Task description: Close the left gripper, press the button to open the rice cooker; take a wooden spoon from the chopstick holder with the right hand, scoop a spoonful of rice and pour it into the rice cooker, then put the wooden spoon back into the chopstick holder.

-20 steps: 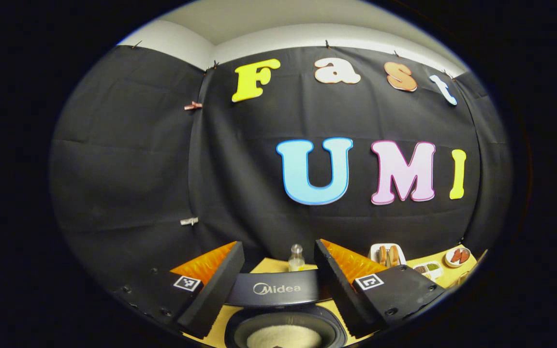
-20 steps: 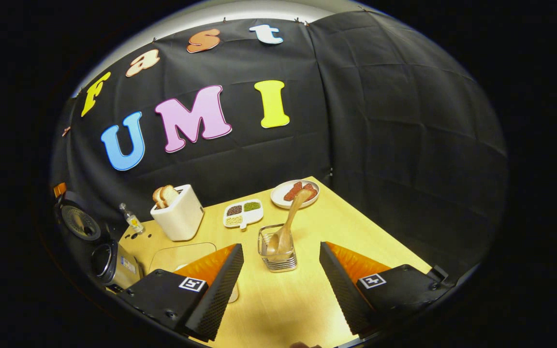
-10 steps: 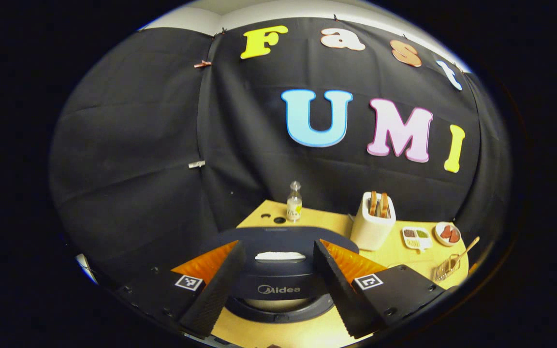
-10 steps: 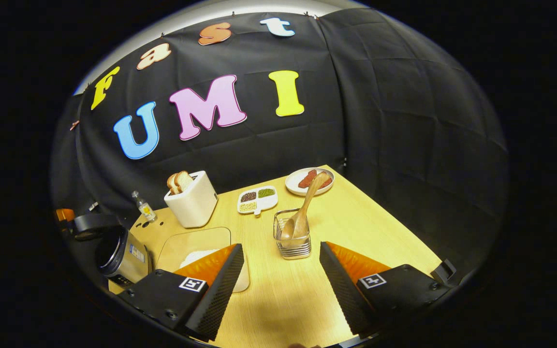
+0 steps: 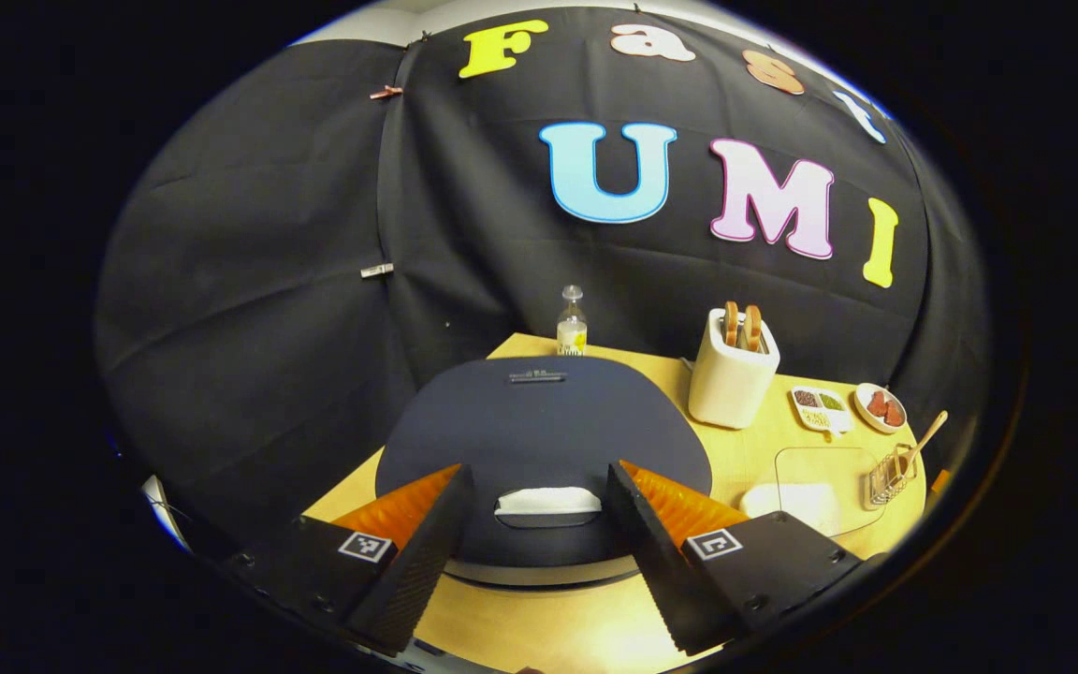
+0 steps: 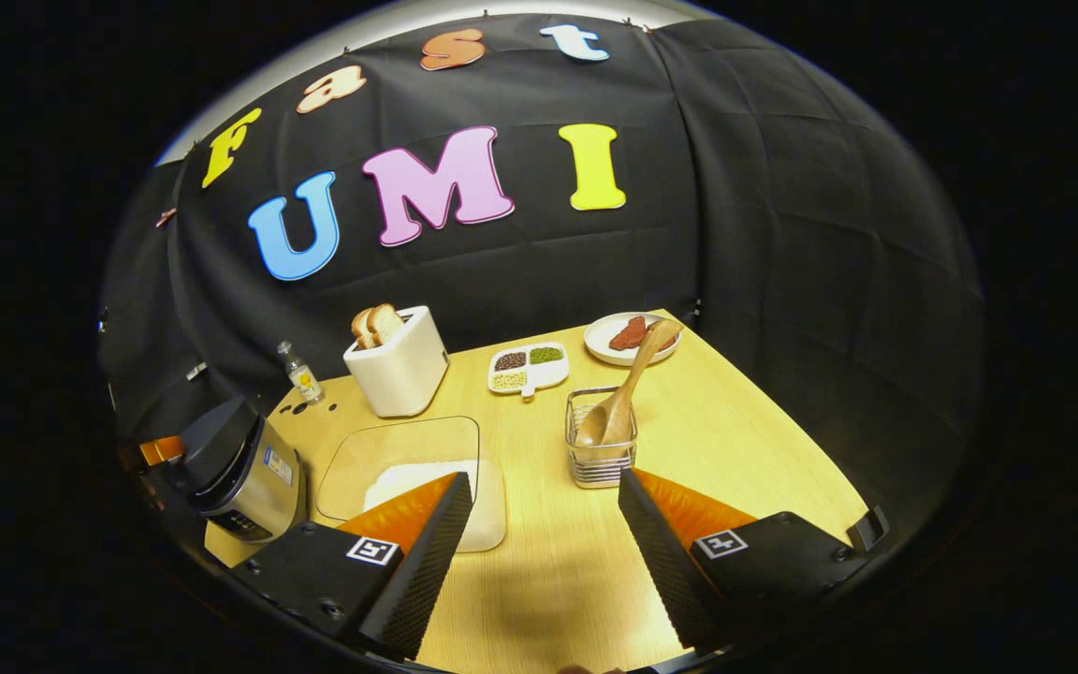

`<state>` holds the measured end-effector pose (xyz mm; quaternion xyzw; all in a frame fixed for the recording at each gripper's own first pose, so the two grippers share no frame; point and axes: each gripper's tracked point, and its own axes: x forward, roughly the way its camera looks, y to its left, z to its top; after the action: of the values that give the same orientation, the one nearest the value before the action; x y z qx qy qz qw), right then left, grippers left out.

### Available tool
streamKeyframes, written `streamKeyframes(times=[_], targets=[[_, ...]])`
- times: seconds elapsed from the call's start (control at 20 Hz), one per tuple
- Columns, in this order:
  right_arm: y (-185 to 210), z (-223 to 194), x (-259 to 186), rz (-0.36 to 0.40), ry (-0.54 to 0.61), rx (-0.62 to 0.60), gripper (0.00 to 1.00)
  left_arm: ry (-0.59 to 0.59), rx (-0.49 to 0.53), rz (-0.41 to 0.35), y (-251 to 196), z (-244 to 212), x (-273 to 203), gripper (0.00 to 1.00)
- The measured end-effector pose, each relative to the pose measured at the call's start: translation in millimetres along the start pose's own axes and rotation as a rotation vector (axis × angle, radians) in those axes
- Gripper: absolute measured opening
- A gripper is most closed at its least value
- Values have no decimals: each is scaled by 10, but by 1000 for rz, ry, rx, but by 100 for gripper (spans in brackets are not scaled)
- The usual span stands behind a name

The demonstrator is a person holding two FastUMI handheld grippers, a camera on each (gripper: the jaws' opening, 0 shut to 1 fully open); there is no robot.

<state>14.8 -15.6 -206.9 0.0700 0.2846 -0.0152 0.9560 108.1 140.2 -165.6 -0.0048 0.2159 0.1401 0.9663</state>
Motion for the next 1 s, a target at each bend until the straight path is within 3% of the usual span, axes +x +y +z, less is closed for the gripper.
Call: streamKeyframes(times=[0.4, 0.7, 1.0], targets=[[121, -64, 81, 35, 28, -33, 99, -51, 25, 2, -20, -57, 1, 100], [180, -16, 131, 52, 19, -37, 99, -26, 26, -41, -62, -70, -1, 99], [218, 627, -90, 51, -131, -62, 99, -301, 57, -160, -394, 708, -696, 95]])
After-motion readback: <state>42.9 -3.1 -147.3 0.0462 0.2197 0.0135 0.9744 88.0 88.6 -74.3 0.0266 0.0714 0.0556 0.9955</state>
